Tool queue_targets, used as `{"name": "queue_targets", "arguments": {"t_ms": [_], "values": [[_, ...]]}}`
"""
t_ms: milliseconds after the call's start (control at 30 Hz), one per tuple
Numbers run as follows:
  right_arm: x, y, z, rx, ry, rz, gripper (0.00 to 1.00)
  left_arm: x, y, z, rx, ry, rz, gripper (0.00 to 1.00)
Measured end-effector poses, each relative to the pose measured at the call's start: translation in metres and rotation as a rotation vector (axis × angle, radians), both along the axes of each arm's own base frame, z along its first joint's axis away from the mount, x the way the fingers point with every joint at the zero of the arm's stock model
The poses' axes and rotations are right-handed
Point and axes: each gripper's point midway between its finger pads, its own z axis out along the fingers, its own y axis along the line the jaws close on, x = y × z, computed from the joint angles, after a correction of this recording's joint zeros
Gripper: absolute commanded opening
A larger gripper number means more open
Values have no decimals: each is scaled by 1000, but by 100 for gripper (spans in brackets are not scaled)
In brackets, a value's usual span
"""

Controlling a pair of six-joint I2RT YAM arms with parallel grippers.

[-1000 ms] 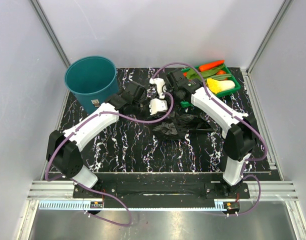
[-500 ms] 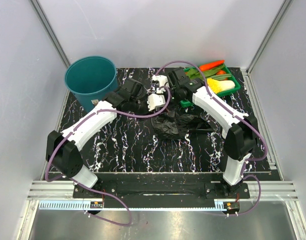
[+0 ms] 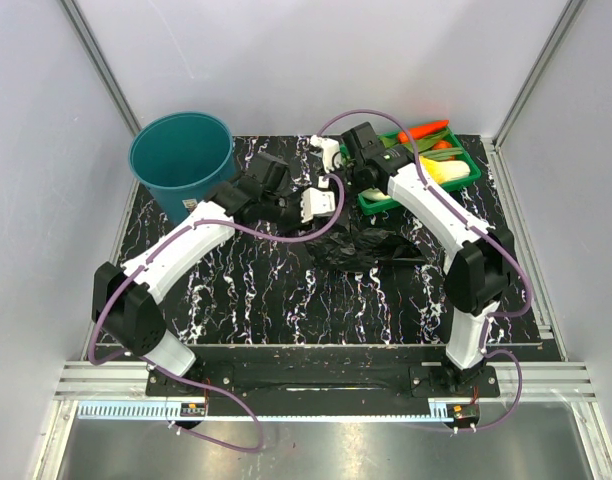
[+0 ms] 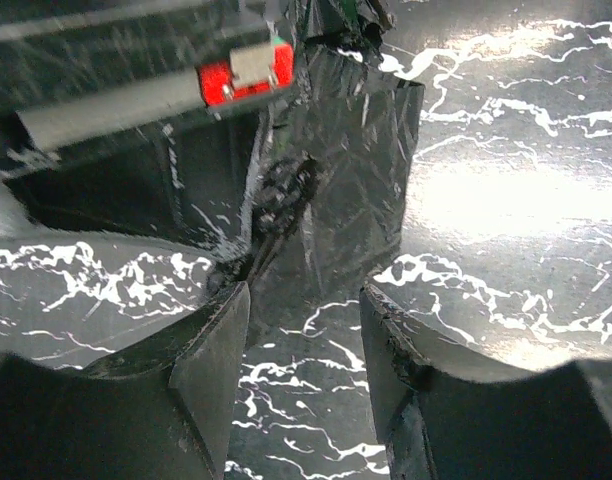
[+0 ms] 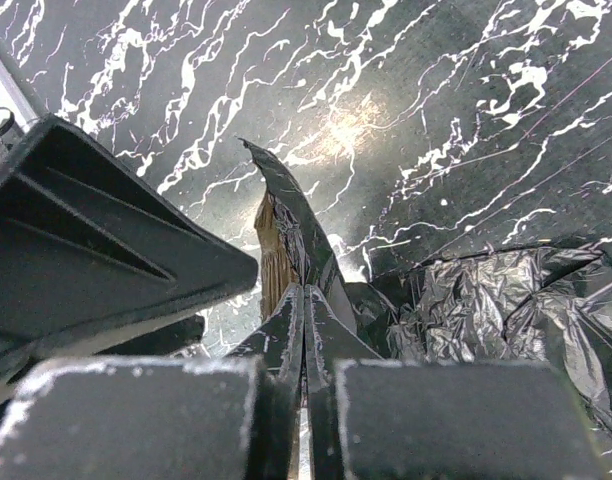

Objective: Put the trash bags into the trash bin

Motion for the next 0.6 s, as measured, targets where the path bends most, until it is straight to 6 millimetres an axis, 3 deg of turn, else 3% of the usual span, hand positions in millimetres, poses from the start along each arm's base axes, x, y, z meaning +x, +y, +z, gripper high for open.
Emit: {"name": "queue_targets", "arguments": {"t_ms": [233,600], "values": [[-6,0,-4,-1,41,4,0,7,-10,7,-15,-85,-41,50],[-5,-1,-2,18,58,1,0,8,-6,-5,17,-109,-61,45]]}}
